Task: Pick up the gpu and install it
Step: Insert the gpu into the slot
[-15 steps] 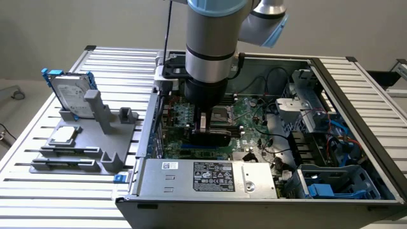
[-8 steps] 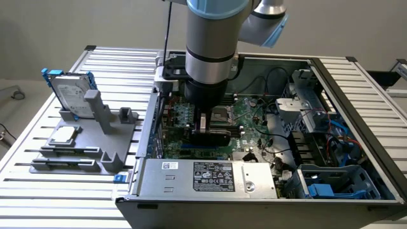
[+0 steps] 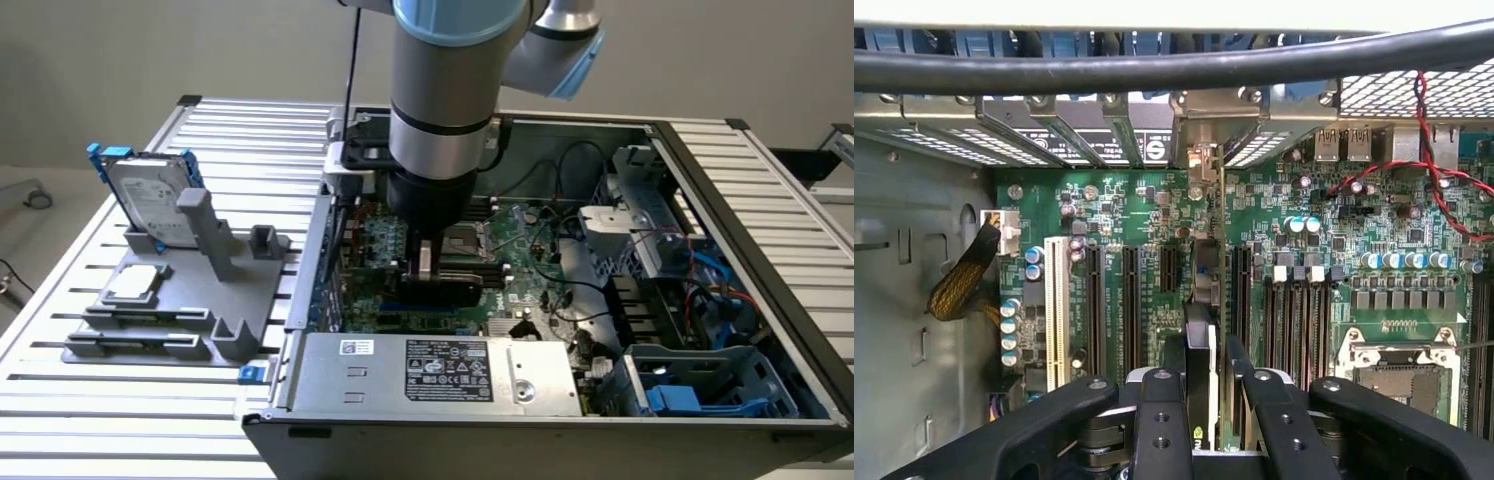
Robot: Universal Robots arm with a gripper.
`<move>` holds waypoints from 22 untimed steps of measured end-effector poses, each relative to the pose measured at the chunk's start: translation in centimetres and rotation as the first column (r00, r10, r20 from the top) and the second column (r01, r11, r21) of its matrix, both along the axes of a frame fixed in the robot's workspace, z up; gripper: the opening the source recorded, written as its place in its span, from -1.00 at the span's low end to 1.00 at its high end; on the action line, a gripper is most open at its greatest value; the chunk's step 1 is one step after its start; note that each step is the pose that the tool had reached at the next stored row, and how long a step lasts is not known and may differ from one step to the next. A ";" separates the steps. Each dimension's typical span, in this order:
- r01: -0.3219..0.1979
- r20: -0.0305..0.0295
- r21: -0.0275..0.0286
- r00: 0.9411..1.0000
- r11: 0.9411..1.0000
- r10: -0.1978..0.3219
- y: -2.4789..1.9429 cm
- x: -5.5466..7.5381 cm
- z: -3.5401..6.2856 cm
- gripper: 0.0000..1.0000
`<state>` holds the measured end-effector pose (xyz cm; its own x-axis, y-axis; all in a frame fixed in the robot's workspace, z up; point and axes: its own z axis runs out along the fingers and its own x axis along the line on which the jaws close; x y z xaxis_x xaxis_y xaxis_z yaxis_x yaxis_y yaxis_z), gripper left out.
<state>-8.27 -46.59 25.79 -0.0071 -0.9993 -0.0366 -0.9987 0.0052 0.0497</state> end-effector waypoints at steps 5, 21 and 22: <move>0.000 -0.004 0.001 1.000 1.000 0.000 0.00 0.0 -0.15 -0.47; 0.000 -0.017 0.005 1.000 1.000 0.000 0.00 0.0 -0.22 -0.47; 0.000 -0.017 0.005 1.000 1.000 0.000 0.00 0.0 -0.22 -0.47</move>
<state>-8.27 -46.59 25.57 -0.0079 -0.9991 -0.0413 -0.9977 0.0051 0.0671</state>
